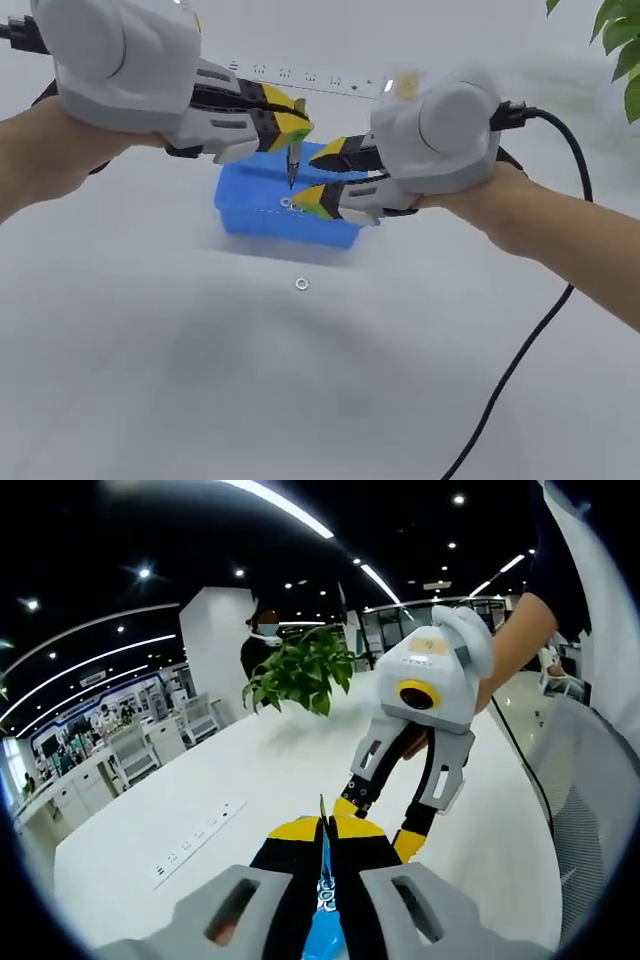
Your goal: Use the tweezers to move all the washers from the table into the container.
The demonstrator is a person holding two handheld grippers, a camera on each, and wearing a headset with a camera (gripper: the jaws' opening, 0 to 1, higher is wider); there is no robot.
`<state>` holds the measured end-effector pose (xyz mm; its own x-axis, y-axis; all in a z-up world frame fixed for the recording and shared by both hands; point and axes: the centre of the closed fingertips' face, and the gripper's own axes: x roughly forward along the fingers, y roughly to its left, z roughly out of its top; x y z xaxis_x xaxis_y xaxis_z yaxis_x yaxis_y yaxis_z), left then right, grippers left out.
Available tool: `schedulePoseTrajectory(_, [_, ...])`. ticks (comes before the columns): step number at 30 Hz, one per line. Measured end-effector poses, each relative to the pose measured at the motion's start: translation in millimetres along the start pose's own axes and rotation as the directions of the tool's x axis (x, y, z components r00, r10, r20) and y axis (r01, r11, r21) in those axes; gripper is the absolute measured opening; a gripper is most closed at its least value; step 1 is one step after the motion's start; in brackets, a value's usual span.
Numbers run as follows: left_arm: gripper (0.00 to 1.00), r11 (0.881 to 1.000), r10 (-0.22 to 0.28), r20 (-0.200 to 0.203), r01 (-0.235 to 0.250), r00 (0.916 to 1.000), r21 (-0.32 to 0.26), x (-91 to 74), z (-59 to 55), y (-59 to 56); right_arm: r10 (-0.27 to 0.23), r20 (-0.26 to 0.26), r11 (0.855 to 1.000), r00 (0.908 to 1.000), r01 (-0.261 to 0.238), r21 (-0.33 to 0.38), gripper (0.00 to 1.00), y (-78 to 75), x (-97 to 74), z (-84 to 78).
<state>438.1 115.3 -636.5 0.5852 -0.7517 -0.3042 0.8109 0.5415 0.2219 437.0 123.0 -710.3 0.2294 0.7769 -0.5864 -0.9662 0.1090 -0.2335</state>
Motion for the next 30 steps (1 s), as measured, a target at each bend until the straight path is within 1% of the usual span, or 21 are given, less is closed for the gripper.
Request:
schedulePoseTrajectory(2, [0.06,1.000,0.001,-0.003,-0.001,1.0000,0.003,-2.5,-0.3,-1.6,-0.020,0.011,1.000,0.9997,0.020,0.019,0.31,0.3,-8.0,0.4])
schedulePoseTrajectory(3, [0.06,1.000,0.001,-0.003,-0.001,1.0000,0.005,-3.6,-0.3,-2.8,-0.032,0.028,0.999,0.9991,0.031,0.039,0.32,1.2,-13.2,1.9])
schedulePoseTrajectory(5, [0.06,1.000,0.003,-0.005,-0.003,1.0000,0.008,-6.4,-0.5,-5.7,-0.048,0.050,0.997,0.9976,0.045,0.056,0.34,2.6,-21.6,2.2])
schedulePoseTrajectory(7, [0.06,1.000,0.004,-0.003,-0.004,1.0000,0.012,-8.1,0.7,-10.2,-0.080,0.086,0.995,0.9931,0.074,0.071,0.36,2.1,-29.9,3.1])
schedulePoseTrajectory(9, [0.06,1.000,0.003,0.000,-0.003,1.0000,0.012,-9.8,1.0,-16.2,-0.098,0.109,0.990,0.9892,0.086,0.113,0.40,3.1,-37.1,0.6])
schedulePoseTrajectory(13, [0.06,1.000,0.008,0.004,-0.008,1.0000,0.002,-13.7,0.5,-26.3,-0.121,0.124,0.982,0.9849,0.100,0.161,0.48,6.7,-48.1,-9.8])
schedulePoseTrajectory(16, [0.06,1.000,0.016,0.016,-0.016,0.9997,-0.011,-16.3,1.5,-31.5,-0.131,0.105,0.978,0.9858,0.111,0.177,0.51,12.6,-54.7,-22.5])
schedulePoseTrajectory(19, [0.06,1.000,0.023,0.028,-0.022,0.9993,-0.020,-18.6,2.5,-36.4,-0.129,0.093,0.977,0.9873,0.110,0.183,0.53,20.8,-60.1,-31.3])
schedulePoseTrajectory(21, [0.06,1.000,0.023,0.037,-0.022,0.9990,-0.019,-18.9,3.1,-40.9,-0.117,0.086,0.978,0.9894,0.100,0.186,0.56,28.1,-63.1,-36.7])
schedulePoseTrajectory(23, [0.06,1.000,0.016,0.045,-0.015,0.9989,-0.025,-18.8,2.0,-44.1,-0.107,0.078,0.979,0.9912,0.091,0.180,0.58,34.0,-65.3,-40.5])
schedulePoseTrajectory(25, [0.06,1.000,0.005,0.046,-0.004,0.9989,-0.020,-18.1,-0.4,-50.8,-0.092,0.073,0.982,0.9930,0.079,0.172,0.60,40.8,-67.8,-44.3])
schedulePoseTrajectory(26, [0.06,1.000,-0.010,0.044,0.010,0.9990,0.001,-16.5,-2.3,-56.5,-0.086,0.071,0.983,0.9937,0.073,0.171,0.62,43.6,-68.7,-45.9])
schedulePoseTrajectory(27, [0.06,0.999,-0.015,0.047,0.013,0.9988,0.048,-15.6,-1.9,-59.8,-0.082,0.071,0.982,0.9941,0.069,0.175,0.64,46.0,-70.4,-48.0])
schedulePoseTrajectory(28, [0.06,0.997,-0.018,0.053,0.014,0.9985,0.071,-15.1,-1.9,-62.9,-0.082,0.084,0.978,0.9931,0.064,0.199,0.67,47.6,-71.5,-47.8])
schedulePoseTrajectory(29, [0.06,0.998,-0.026,0.054,0.023,0.9982,0.051,-14.5,-3.3,-68.0,-0.059,0.114,0.972,0.9918,0.031,0.235,0.69,52.8,-72.4,-45.9])
schedulePoseTrajectory(30, [0.06,0.999,-0.034,0.063,0.031,0.9974,0.045,-13.3,-5.1,-72.3,-0.054,0.120,0.972,0.9913,0.024,0.236,0.70,54.4,-74.1,-46.1])
